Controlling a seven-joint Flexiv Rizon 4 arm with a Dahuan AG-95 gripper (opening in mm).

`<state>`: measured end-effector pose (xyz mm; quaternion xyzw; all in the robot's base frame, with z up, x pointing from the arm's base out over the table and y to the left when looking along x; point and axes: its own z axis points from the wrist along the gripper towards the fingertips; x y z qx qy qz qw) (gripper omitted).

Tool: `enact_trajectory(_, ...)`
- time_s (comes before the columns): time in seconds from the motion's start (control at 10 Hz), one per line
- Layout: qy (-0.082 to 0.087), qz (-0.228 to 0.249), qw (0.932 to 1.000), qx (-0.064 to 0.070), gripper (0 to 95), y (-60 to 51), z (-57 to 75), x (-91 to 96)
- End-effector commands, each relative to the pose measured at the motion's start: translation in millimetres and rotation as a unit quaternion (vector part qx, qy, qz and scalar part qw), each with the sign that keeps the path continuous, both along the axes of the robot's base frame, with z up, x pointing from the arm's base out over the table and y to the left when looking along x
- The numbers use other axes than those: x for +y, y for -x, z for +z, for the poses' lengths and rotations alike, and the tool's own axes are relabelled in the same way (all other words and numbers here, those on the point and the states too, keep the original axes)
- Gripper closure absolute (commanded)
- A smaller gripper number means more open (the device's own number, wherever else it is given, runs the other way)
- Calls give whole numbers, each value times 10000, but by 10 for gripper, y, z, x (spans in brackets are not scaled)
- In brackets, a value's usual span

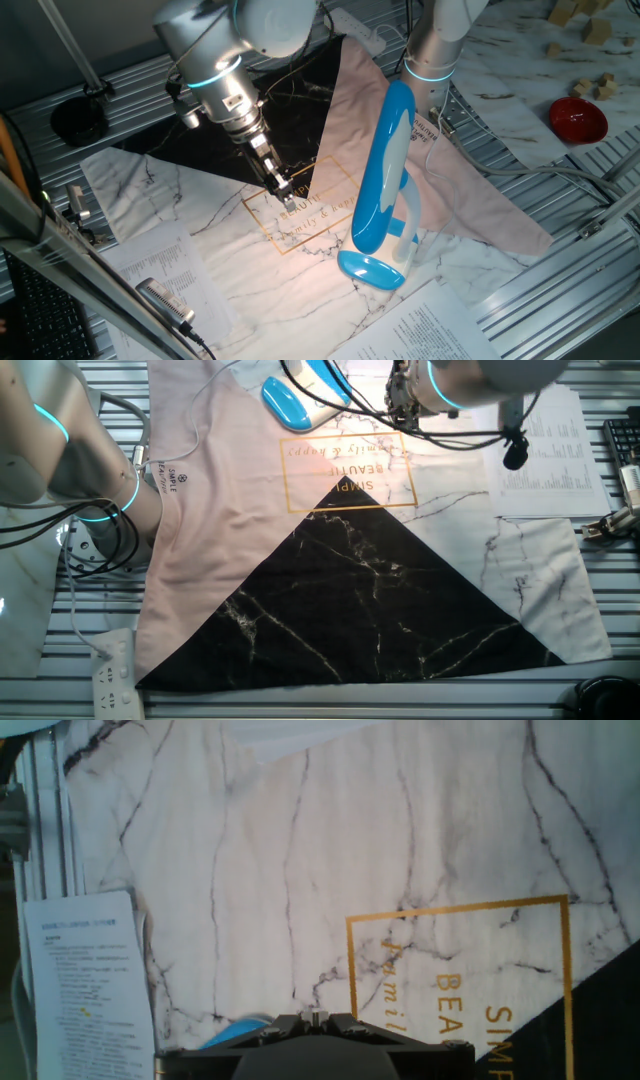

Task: Turn off the desk lamp by pressing the button

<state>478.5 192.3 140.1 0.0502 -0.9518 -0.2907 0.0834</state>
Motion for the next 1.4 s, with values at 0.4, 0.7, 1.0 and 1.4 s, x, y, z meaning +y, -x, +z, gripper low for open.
enact_trajectory(0.4,-298,108,9993,188,950,178,-78,197)
enact_trajectory(0.7,-291,28,9992,268,950,290,-149,301)
enact_trajectory(1.0,-311,-21,9991,299,950,365,-206,409)
enact_trajectory(1.4,-289,-24,9992,281,950,393,-236,480)
